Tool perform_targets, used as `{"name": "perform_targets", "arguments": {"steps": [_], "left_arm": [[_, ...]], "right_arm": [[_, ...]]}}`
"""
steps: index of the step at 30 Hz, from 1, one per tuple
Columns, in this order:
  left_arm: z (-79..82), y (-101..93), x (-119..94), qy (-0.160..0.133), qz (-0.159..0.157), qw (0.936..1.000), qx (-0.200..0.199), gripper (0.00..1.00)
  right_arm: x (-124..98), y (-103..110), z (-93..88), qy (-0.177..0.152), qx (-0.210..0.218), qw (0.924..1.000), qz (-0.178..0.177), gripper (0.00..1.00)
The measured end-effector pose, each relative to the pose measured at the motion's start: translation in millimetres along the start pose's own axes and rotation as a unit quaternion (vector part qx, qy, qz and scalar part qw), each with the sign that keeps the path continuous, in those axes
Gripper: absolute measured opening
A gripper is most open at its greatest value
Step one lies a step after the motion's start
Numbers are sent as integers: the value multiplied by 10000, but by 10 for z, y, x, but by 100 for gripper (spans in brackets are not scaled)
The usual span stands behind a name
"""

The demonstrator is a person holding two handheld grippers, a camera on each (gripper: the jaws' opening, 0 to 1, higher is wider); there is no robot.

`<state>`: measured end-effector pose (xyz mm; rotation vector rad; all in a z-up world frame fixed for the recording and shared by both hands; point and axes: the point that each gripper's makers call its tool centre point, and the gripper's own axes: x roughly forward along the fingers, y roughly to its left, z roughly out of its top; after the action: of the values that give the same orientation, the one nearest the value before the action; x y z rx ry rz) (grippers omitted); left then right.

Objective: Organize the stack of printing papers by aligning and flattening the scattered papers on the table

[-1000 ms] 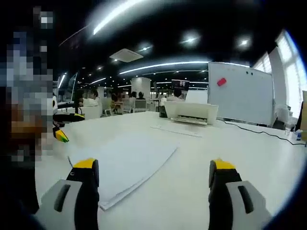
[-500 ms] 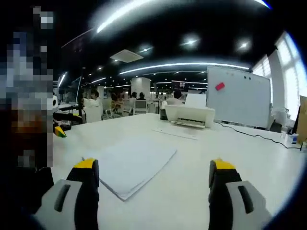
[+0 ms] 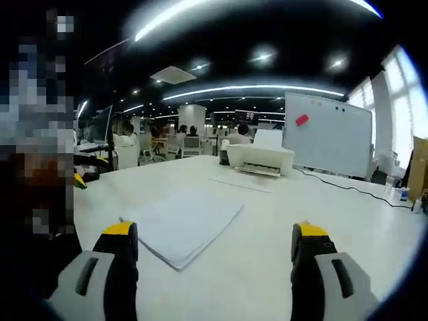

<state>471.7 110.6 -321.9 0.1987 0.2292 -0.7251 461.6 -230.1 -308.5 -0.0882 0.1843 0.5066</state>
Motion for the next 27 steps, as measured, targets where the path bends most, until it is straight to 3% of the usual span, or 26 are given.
{"name": "perform_targets", "arguments": {"steps": [8, 27], "left_arm": [[-61, 37, -75, 88, 150, 9998, -23, 97], [-71, -6, -129, 132, 143, 9998, -29, 97]], "right_arm": [[-100, -34, -85, 162, -21, 9997, -180, 90], [-100, 53, -46, 145, -115, 9997, -163, 90]]}}
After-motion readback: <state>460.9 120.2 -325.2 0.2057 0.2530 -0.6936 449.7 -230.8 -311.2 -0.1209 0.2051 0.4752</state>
